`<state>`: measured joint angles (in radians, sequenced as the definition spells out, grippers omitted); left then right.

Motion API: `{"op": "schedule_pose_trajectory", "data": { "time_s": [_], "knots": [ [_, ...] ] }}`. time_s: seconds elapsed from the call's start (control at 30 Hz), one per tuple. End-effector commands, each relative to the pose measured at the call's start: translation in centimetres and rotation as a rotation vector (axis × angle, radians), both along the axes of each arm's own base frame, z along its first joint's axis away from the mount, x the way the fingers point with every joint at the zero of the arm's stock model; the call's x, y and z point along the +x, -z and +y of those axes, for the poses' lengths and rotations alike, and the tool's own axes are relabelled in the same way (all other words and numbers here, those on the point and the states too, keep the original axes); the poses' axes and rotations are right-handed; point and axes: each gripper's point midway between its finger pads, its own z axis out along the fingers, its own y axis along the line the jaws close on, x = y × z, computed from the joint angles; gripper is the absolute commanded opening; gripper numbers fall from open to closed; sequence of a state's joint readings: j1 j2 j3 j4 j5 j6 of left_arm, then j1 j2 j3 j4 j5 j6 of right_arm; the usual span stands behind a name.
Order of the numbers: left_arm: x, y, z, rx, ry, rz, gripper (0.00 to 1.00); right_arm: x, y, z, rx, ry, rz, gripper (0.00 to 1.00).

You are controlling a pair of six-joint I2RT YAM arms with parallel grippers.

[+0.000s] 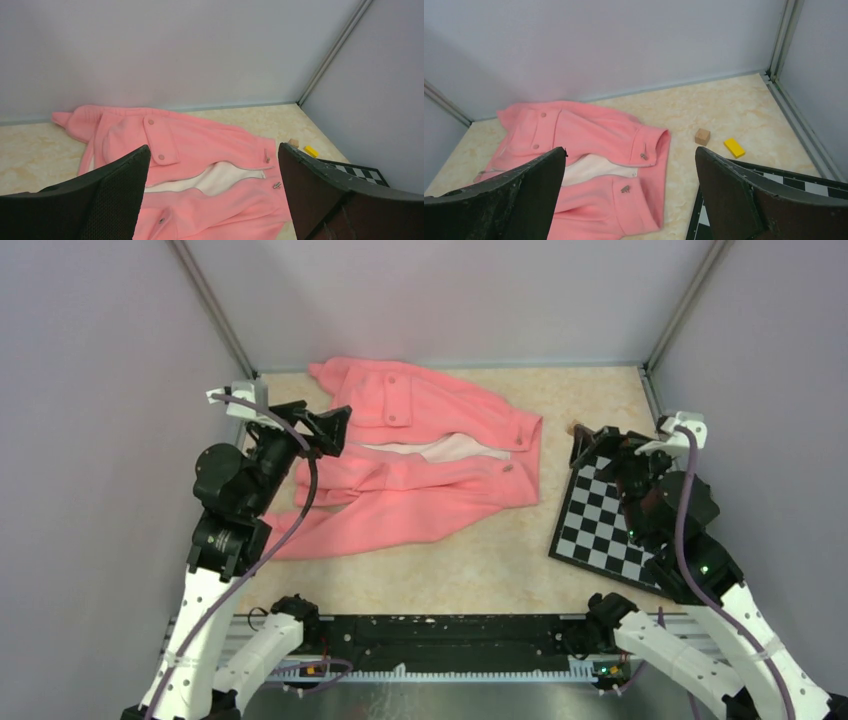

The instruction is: Zip up the jacket

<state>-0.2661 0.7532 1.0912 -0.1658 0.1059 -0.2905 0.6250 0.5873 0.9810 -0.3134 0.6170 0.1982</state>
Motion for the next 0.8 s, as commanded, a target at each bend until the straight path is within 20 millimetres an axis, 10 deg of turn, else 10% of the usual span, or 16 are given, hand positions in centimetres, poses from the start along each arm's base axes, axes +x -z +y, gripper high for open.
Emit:
{"op": "schedule_pose_trajectory", "data": {
  "time_s": [0.0, 0.57, 0.77],
  "knots": [
    [0.2, -0.1, 0.1, -0.025, -0.004, -0.012, 0.99, 1.1, 0.2, 1.4, 0.026, -0.031, -0.005, 0.99],
    [3.9, 11.3, -0.1, 0.153, -0.035, 0.371, 0.99, 7.3, 9.0, 7.7, 0.18, -0.096, 0.087, 0.99],
    [5.2, 14.8, 1.0, 0.169, -0.085, 0.5, 0.99, 11.9, 12.6, 16.0, 0.249, -0.316, 0.156, 0.95]
  ]
}}
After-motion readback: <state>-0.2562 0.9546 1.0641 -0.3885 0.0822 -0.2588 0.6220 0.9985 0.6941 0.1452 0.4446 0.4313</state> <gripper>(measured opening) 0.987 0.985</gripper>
